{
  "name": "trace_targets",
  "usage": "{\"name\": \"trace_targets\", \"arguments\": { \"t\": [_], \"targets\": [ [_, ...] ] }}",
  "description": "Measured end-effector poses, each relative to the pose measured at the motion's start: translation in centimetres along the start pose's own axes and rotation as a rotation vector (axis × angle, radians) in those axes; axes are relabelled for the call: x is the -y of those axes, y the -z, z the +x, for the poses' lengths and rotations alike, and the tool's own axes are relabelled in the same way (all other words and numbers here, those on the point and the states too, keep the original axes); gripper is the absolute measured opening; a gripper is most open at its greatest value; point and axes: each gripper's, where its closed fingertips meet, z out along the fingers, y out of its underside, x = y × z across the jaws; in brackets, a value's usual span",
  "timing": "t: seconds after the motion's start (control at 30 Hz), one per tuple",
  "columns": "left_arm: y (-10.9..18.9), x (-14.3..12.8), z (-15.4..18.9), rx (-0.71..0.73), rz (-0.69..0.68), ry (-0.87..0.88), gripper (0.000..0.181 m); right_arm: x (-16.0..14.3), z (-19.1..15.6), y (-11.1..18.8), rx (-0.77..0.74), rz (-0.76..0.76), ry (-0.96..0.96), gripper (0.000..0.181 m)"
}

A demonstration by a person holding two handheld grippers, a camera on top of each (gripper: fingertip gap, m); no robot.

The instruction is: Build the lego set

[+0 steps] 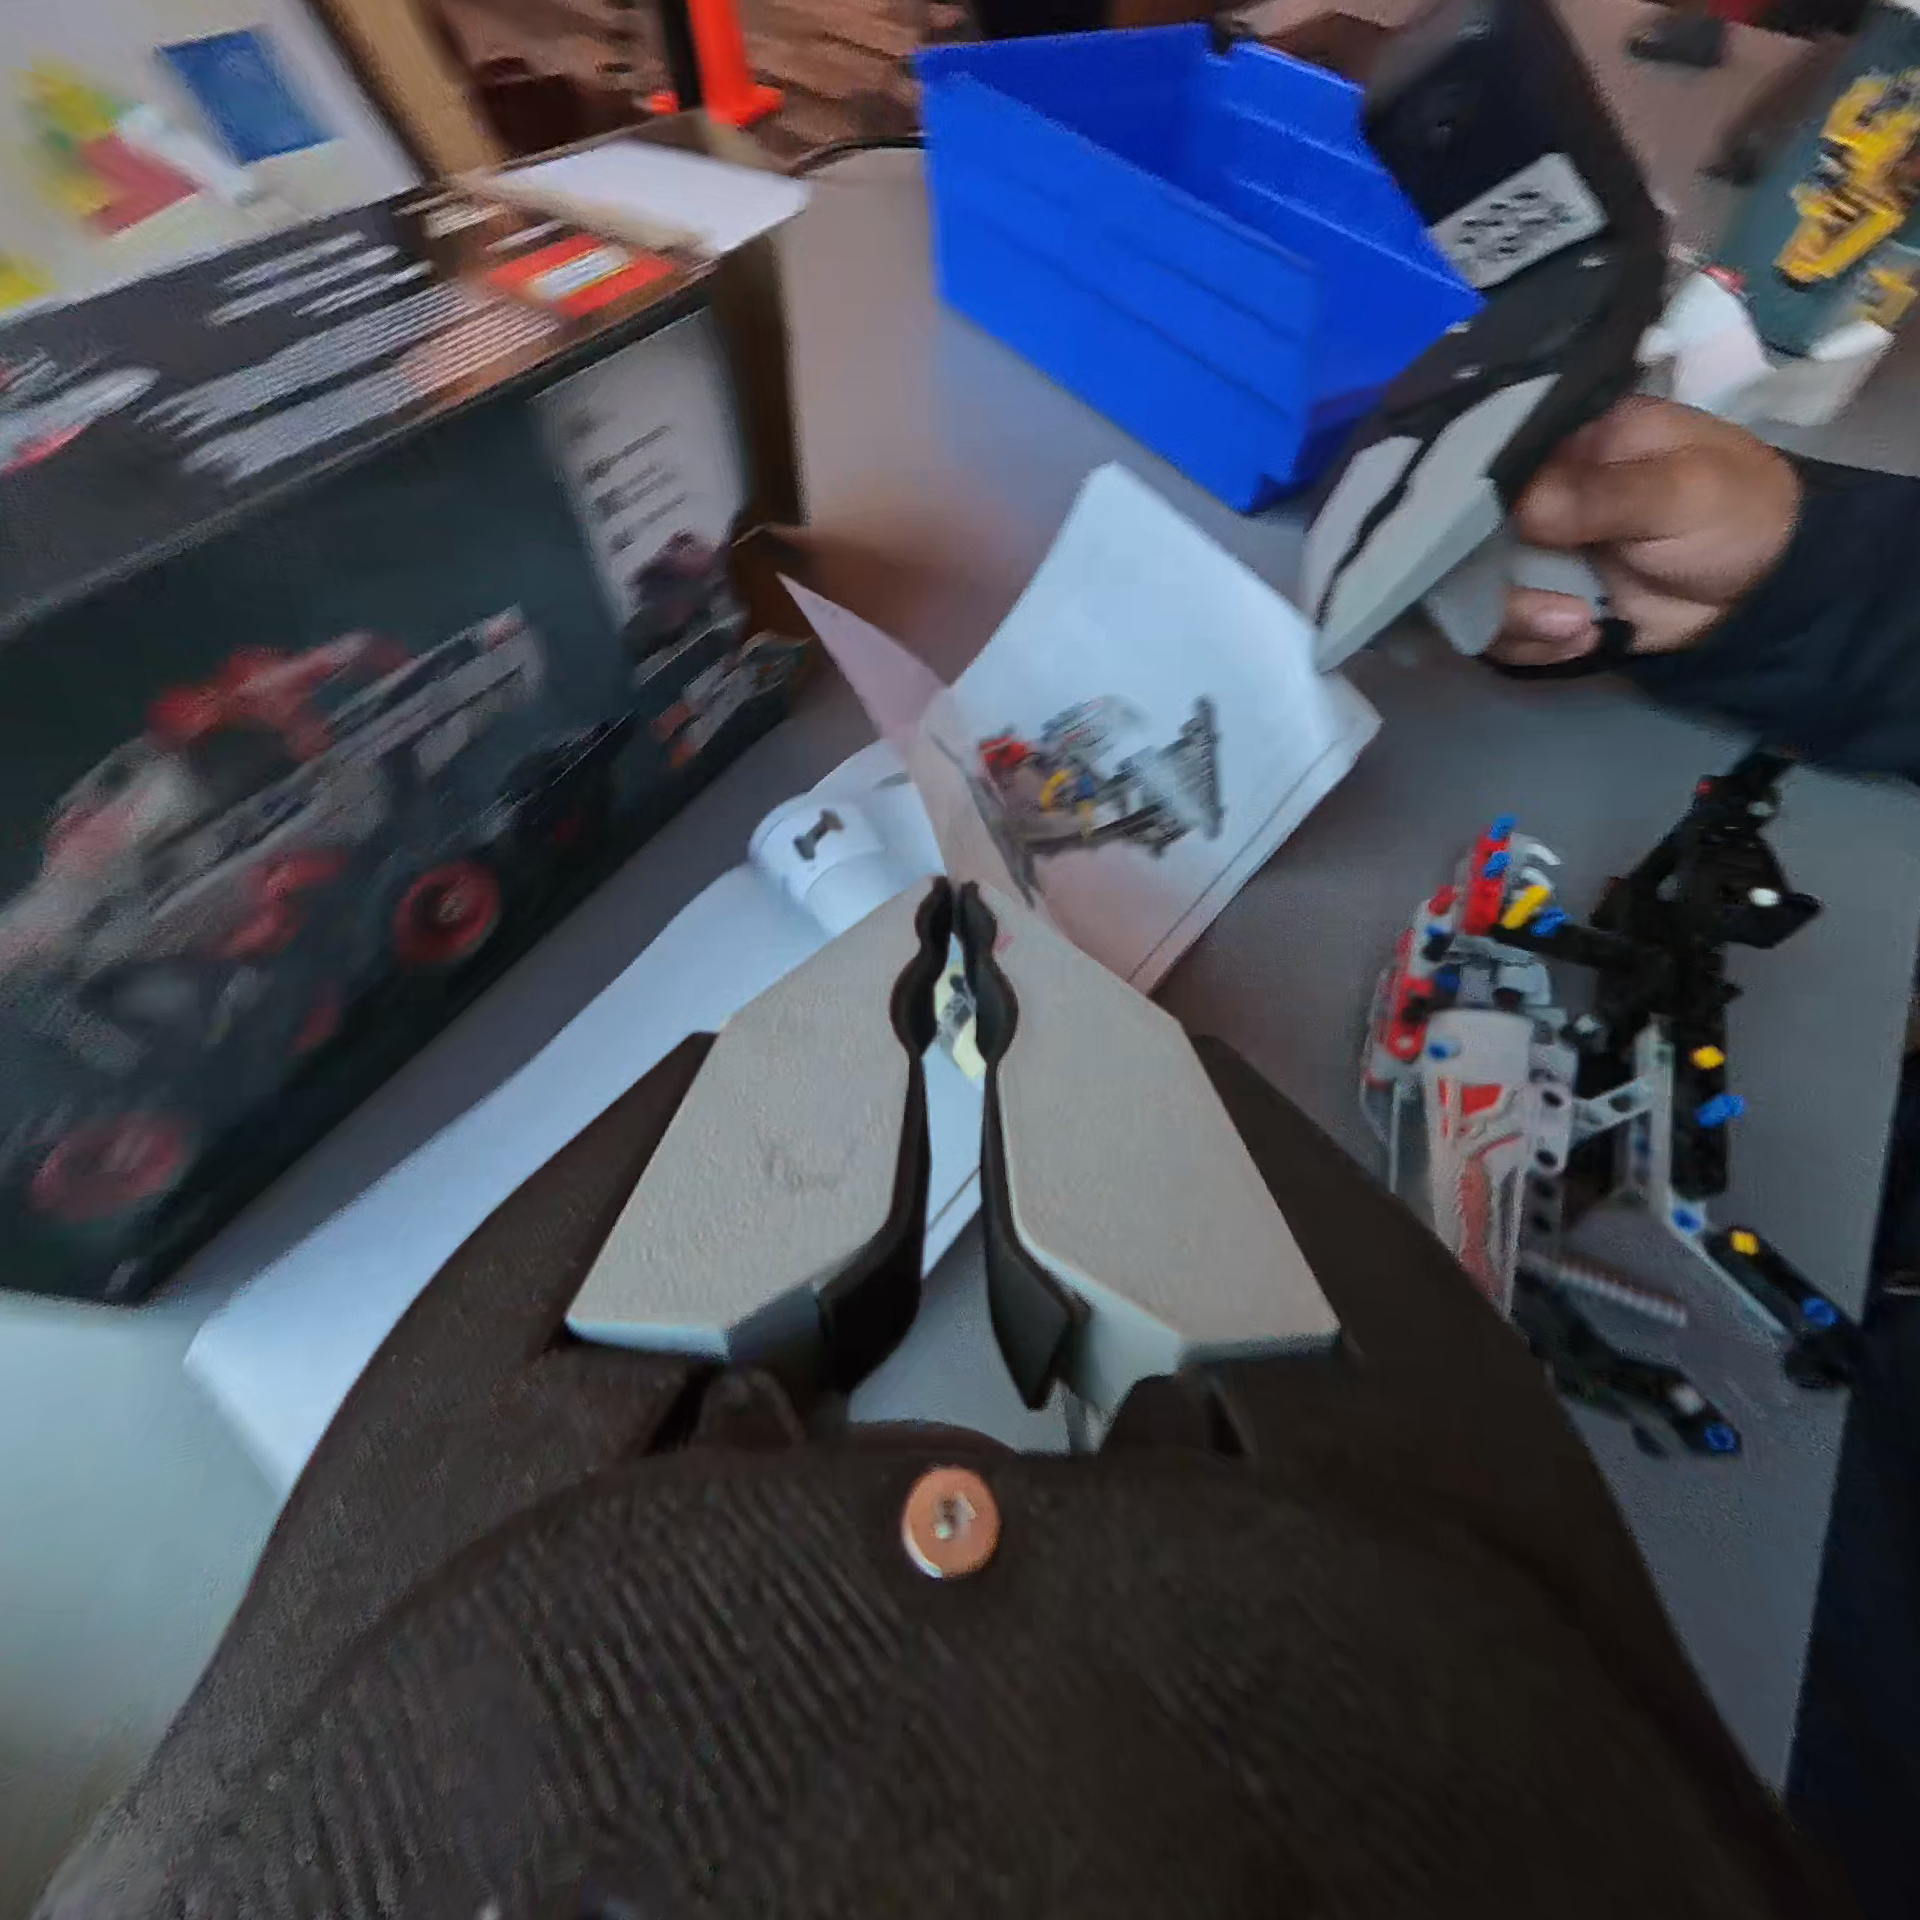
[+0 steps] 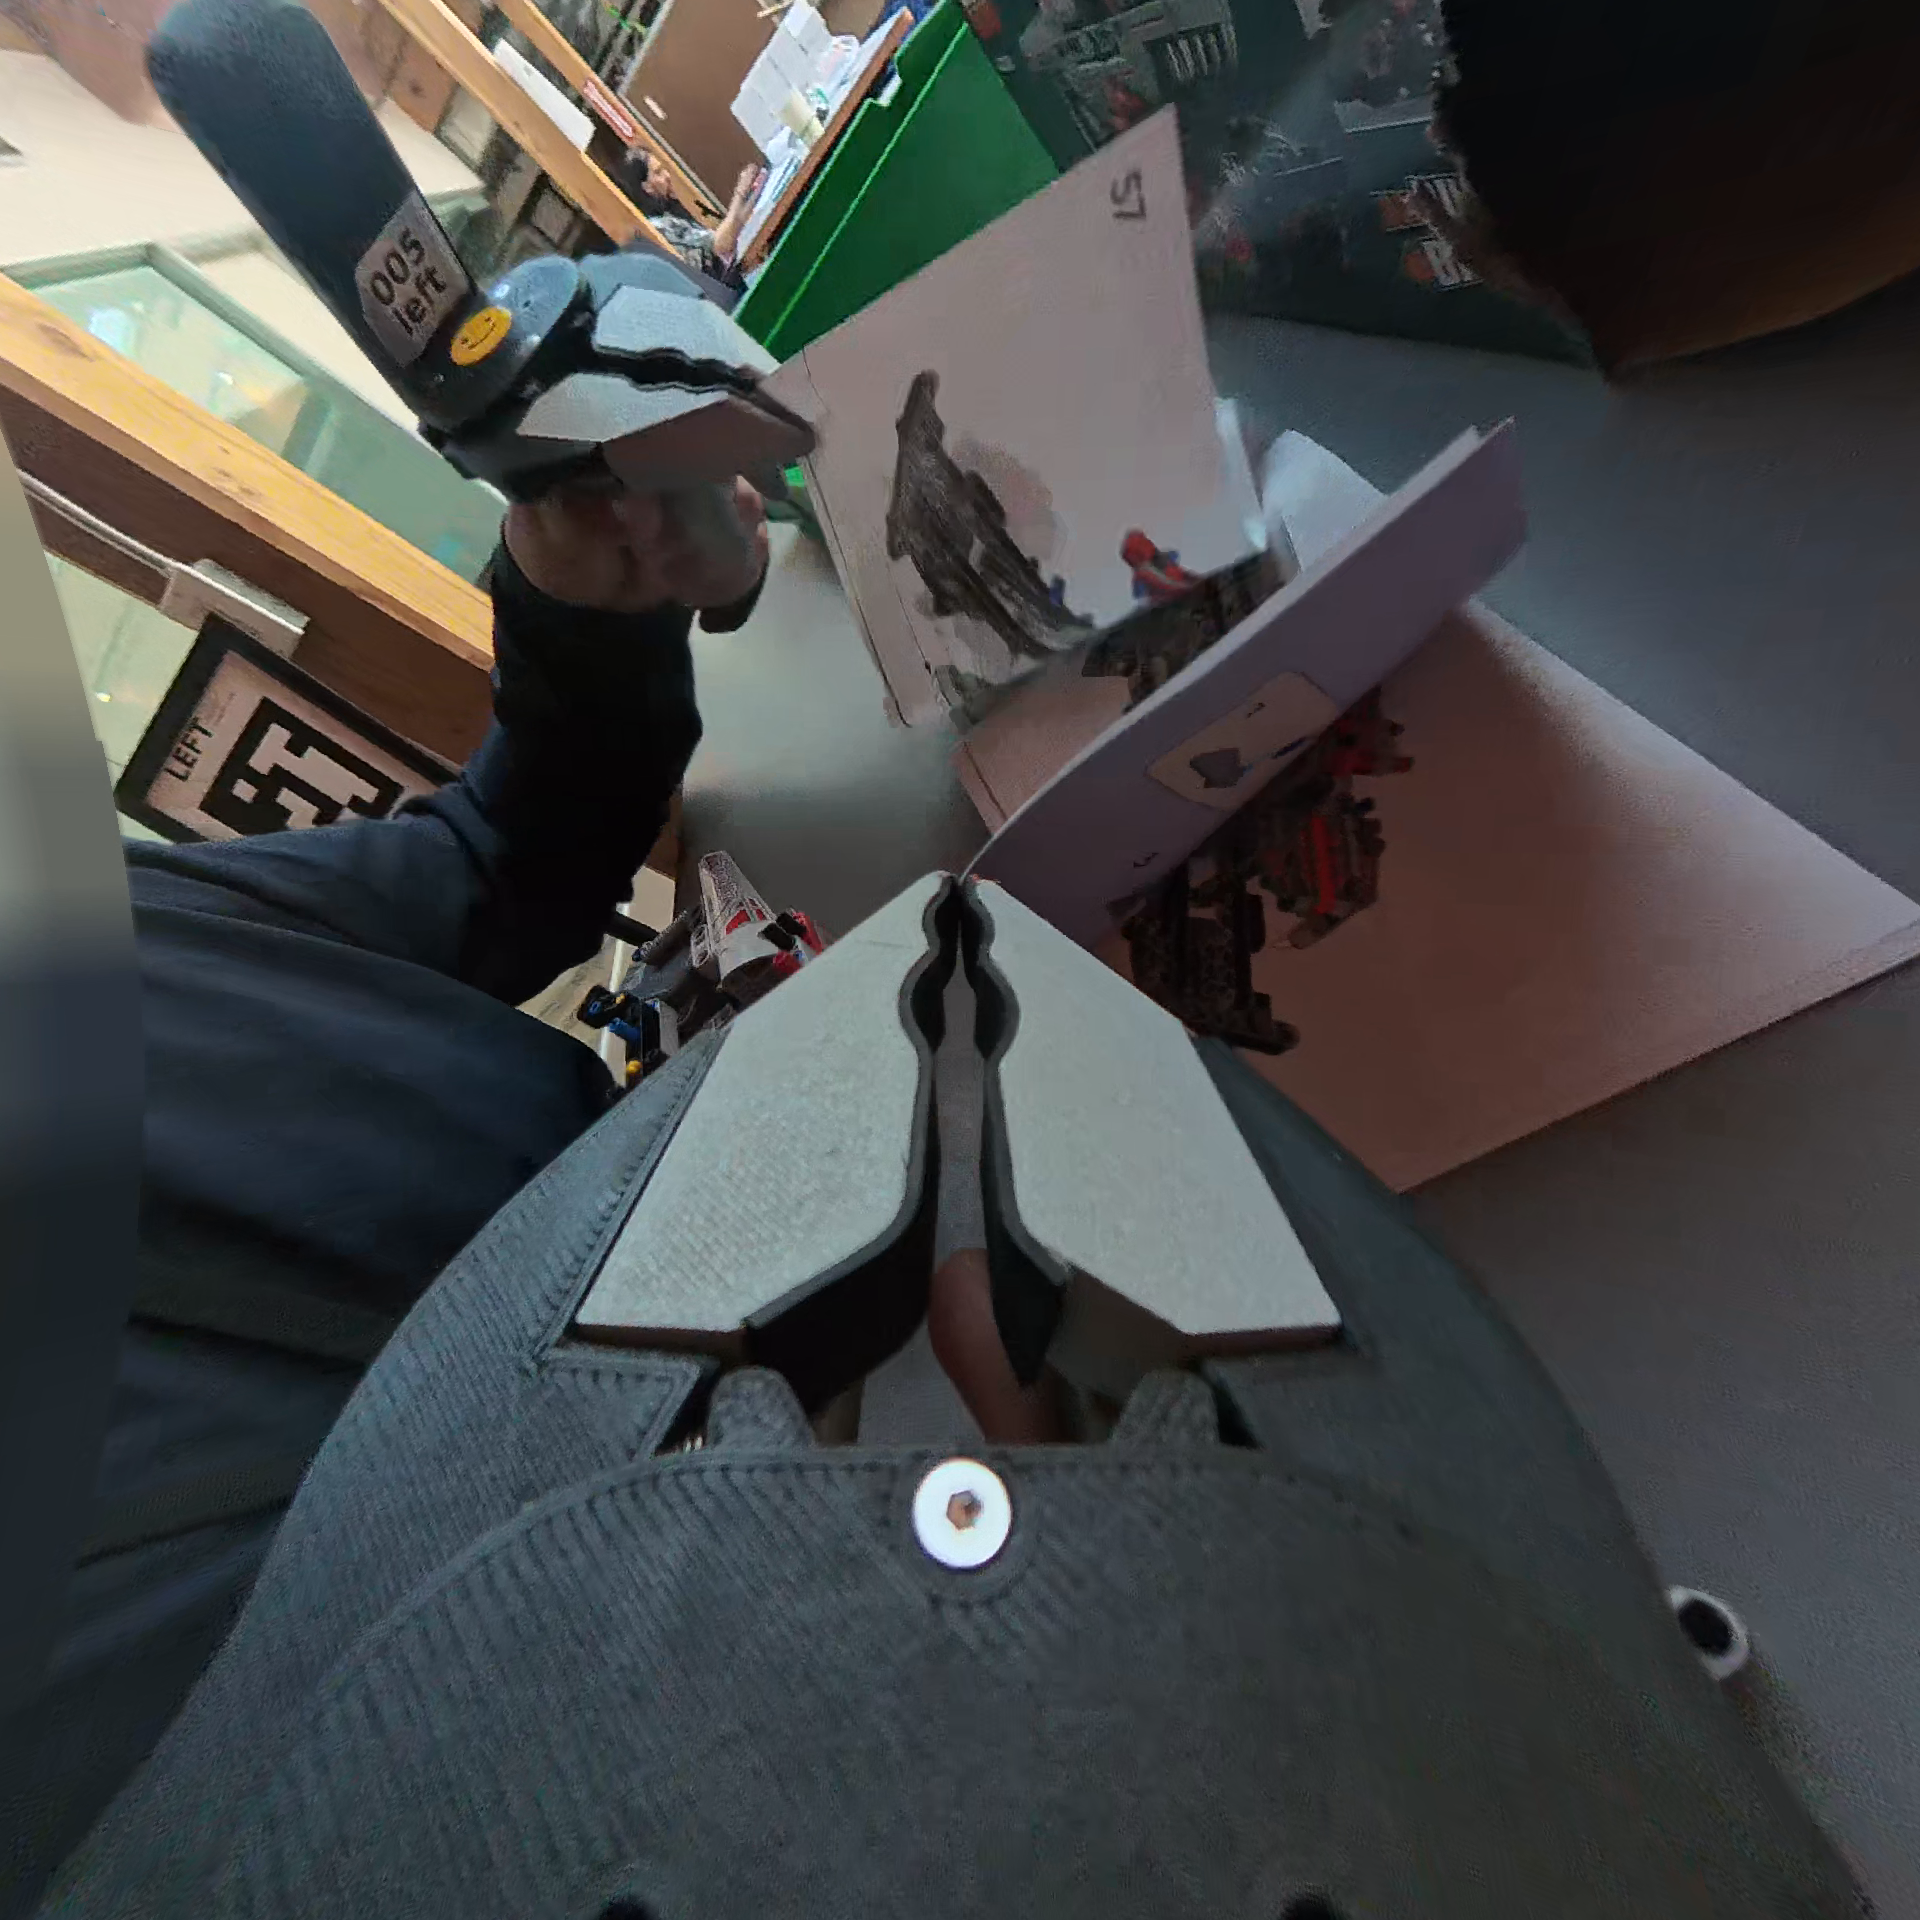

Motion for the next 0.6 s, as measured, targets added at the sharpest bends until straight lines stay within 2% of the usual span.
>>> {"name": "trace_targets", "arguments": {
  "t": [0.1,0.2,0.3,0.37,0.4,0.5,0.6],
  "targets": [
    [3.6,-2.6,-3.3,0.163,0.020,0.089,0.000,-0.1,0.1,0.3,-0.022,-0.010,0.014,0.000],
    [5.8,-5.4,-5.9,0.304,-0.004,0.154,0.001,-0.1,0.2,0.7,-0.022,-0.013,0.011,0.000],
    [7.2,-6.2,-6.6,0.356,0.013,0.194,0.017,-0.2,0.6,1.2,-0.033,-0.017,0.000,0.000],
    [8.3,-5.9,-7.2,0.434,0.020,0.161,0.031,-0.3,1.1,1.5,-0.048,-0.019,-0.011,0.000],
    [8.7,-5.2,-7.2,0.454,0.036,0.135,0.031,-0.4,1.4,1.6,-0.062,-0.024,-0.013,0.000],
    [8.8,-2.9,-5.7,0.446,0.071,0.048,0.030,-0.5,2.0,1.7,-0.099,-0.036,-0.004,0.000],
    [7.3,-1.2,-3.7,0.388,0.057,-0.042,0.031,-0.7,2.3,1.8,-0.118,-0.047,-0.003,0.000]
  ]
}}
